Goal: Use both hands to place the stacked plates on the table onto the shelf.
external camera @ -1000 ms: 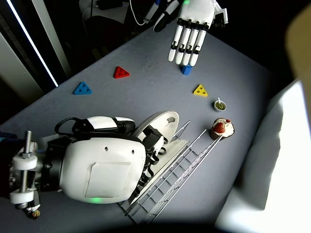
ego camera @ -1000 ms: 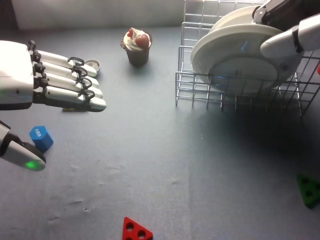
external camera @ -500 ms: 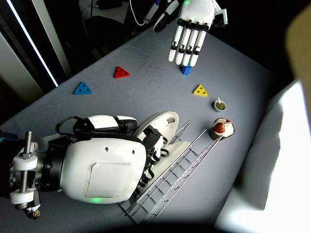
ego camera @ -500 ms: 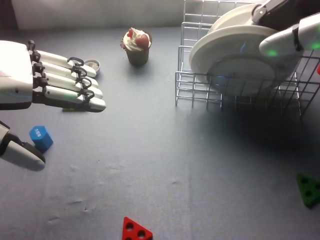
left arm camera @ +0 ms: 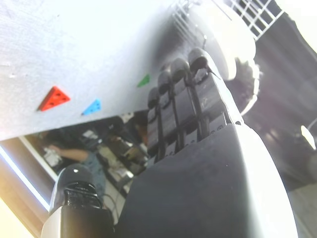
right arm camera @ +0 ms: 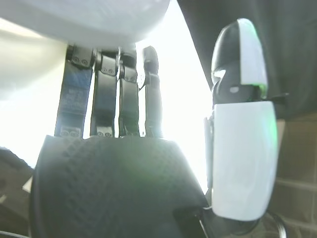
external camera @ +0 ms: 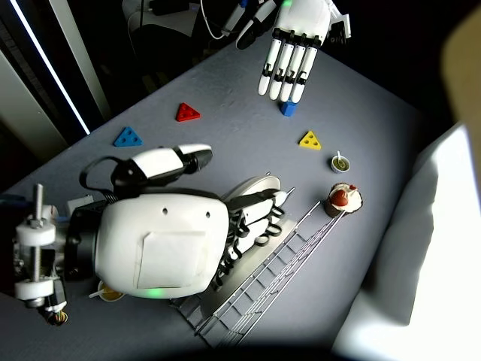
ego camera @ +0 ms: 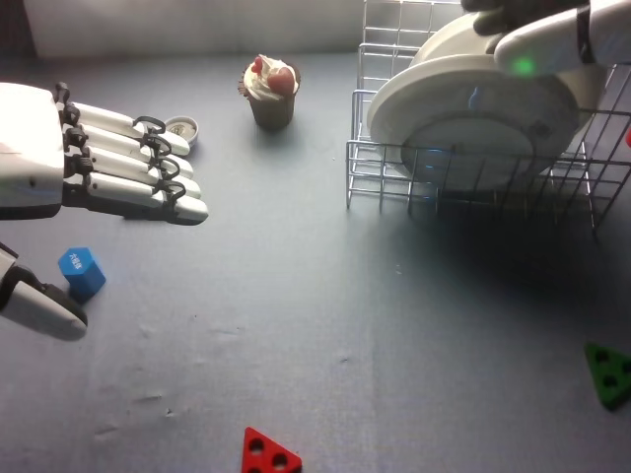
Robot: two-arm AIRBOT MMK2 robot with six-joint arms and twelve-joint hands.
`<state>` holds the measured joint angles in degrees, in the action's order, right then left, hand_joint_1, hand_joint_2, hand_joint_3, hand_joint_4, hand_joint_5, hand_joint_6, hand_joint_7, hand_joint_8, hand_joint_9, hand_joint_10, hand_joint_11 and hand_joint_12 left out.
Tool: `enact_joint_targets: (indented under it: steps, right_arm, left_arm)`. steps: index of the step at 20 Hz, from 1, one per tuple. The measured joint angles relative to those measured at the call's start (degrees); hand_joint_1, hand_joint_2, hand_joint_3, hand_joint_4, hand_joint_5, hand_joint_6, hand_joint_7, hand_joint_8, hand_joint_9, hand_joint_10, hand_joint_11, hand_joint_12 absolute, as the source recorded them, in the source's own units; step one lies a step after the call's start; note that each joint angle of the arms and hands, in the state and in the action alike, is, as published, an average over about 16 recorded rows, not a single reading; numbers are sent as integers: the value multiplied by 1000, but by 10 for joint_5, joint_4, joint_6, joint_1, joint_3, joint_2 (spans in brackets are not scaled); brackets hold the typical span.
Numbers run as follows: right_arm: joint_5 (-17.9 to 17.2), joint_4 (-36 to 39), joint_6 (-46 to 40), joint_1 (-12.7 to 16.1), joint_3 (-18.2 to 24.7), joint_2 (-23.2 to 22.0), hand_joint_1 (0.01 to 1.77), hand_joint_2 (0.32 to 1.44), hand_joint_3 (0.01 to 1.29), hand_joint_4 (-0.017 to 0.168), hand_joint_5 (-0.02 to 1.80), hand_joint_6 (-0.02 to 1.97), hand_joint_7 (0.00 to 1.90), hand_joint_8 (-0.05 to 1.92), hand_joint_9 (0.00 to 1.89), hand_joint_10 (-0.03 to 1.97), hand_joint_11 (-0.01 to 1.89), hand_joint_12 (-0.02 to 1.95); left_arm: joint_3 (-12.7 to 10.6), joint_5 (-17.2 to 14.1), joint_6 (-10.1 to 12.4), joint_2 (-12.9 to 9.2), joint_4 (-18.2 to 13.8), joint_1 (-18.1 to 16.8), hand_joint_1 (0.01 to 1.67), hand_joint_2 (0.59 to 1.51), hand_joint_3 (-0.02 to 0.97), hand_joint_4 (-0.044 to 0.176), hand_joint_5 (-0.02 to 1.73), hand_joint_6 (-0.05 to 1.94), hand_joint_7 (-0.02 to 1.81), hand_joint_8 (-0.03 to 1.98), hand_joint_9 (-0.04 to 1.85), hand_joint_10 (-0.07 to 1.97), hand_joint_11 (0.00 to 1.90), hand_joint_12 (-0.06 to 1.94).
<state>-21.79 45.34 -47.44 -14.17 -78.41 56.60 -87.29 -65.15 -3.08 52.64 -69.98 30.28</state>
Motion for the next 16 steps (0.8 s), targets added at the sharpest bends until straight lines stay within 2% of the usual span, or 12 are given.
enact_joint_targets:
  steps: [5, 8, 12, 16]
  right_arm:
    - [-11, 28, 4, 22, 11, -10, 988, 934, 13, -4, 509, 15, 466, 15, 571, 4, 731, 13]
    - [-28, 59, 41, 34, 27, -22, 947, 930, 13, 0, 475, 15, 450, 15, 541, 4, 690, 13]
    - [-55, 94, 157, 45, 65, -51, 867, 920, 13, 22, 412, 15, 429, 15, 499, 4, 630, 14]
    - [-85, 115, 334, 41, 123, -96, 700, 926, 13, 46, 322, 15, 394, 15, 452, 4, 566, 14]
  left_arm:
    - [0, -1, 1, 0, 0, 0, 81, 1052, 17, -2, 245, 9, 303, 2, 289, 12, 236, 14]
    - [0, -1, 1, 0, 0, 0, 81, 1051, 17, -2, 237, 9, 291, 3, 277, 11, 230, 14]
    - [-1, -1, 2, 0, 0, 0, 76, 1052, 17, -2, 224, 9, 274, 3, 259, 11, 222, 14]
    - [-1, -2, 3, 0, 0, 0, 74, 1052, 17, -2, 212, 9, 264, 3, 250, 11, 222, 14]
